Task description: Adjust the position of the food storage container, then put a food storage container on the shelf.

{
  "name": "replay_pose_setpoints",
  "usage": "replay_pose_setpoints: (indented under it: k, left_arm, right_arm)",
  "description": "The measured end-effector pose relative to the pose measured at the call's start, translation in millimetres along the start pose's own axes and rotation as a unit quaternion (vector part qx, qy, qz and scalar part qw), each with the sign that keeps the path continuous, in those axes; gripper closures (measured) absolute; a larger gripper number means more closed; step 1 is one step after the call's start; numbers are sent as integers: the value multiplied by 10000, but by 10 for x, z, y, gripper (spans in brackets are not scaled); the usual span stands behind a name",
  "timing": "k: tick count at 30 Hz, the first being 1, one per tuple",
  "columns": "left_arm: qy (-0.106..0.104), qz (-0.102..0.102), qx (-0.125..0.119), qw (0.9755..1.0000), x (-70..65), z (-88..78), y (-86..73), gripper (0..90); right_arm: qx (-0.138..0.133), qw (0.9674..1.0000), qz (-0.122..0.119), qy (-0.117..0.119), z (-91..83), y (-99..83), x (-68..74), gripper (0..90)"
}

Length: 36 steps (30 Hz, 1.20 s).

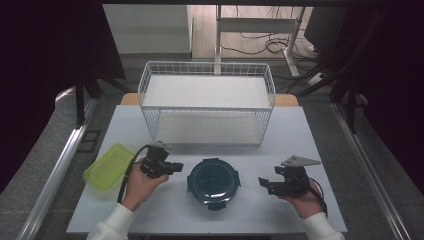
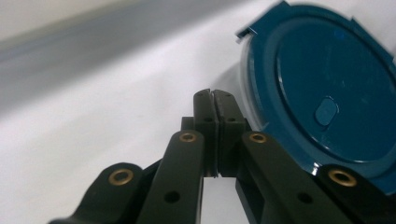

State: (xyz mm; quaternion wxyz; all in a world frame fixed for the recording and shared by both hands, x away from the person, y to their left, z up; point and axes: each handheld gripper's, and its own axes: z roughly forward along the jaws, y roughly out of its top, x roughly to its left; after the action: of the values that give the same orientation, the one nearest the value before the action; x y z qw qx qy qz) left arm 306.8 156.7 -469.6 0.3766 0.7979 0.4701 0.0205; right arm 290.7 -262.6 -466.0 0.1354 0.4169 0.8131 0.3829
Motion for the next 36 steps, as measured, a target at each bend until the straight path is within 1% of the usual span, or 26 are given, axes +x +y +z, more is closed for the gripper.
replay_pose_setpoints:
  k: [1,2,3,5,6,7,8,9,10,11,12,14,16,18,20,21,22,24,26,28,29,31,33,36]
  left_arm:
    - [-28,-65,-114,9999,27,-90,-24,879]
    - [-28,-65,-114,9999,27,-90,-24,850]
    - [-16,-84,-160,9998,29,-132,-35,850]
    - [-21,-196,-205,9996,20,-209,-54,701]
    - [15,-221,-244,9995,10,-239,-60,622]
    - [94,-279,-304,9991,-6,-269,-66,559]
    - [102,-378,-370,9985,-26,-308,-69,454]
    - [102,-378,-370,9985,-26,-308,-69,404]
    - [63,-455,-397,9982,-49,-340,-73,362]
    - [63,-455,-397,9982,-49,-340,-73,331]
    - [75,-436,-410,9982,-64,-354,-79,331]
    - [74,-366,-487,9981,-102,-387,-96,274]
    - [48,-345,-504,9981,-122,-408,-102,217]
    - [26,-317,-506,9982,-138,-422,-105,199]
    - [7,-305,-481,9984,-145,-423,-107,187]
    - [7,-316,-482,9983,-150,-421,-111,170]
    - [3,-321,-475,9984,-151,-420,-115,163]
    - [1,-335,-474,9983,-148,-421,-123,158]
    - [-8,-347,-483,9982,-141,-429,-136,155]
    - [-32,-401,-496,9980,-134,-443,-157,142]
    - [-31,-406,-510,9979,-130,-452,-164,136]
    - [-45,-362,-549,9978,-137,-465,-172,113]
    - [-89,-323,-564,9978,-151,-470,-166,99]
    - [-111,-348,-566,9977,-162,-450,-162,94]
  right_arm:
    - [-59,10000,20,52,-3,2,13,233]
    - [-59,10000,20,52,-3,2,13,233]
    - [-78,9999,14,83,-1,7,19,230]
    - [-119,9998,-14,136,-3,20,44,226]
    - [-149,9997,-68,168,-7,23,59,224]
    - [-165,9996,-98,188,-11,20,73,222]
    - [-186,9995,-121,234,-16,11,90,217]
    - [-186,9995,-121,234,-16,11,90,217]
    - [-204,9993,-103,289,-26,4,104,208]
    - [-204,9993,-103,289,-26,4,104,208]
    - [-222,9992,-56,314,-33,4,111,205]
    - [-251,9991,12,341,-47,13,128,205]
    - [-263,9989,39,385,-60,23,154,204]
    - [-274,9987,56,425,-63,29,165,203]
    - [-285,9982,52,520,-55,41,181,198]
    - [-264,9979,-49,585,-35,50,200,196]
    - [-241,9980,-89,586,-21,56,212,194]
    - [-218,9979,-104,599,-6,63,223,192]
    - [-185,9976,-91,656,28,78,241,189]
    - [-178,9975,-78,680,51,95,251,178]
    - [-168,9973,-40,713,63,112,257,174]
    - [-145,9971,17,749,77,134,265,180]
    - [-63,9967,59,810,84,143,277,192]
    - [-3,9961,103,877,89,139,300,192]
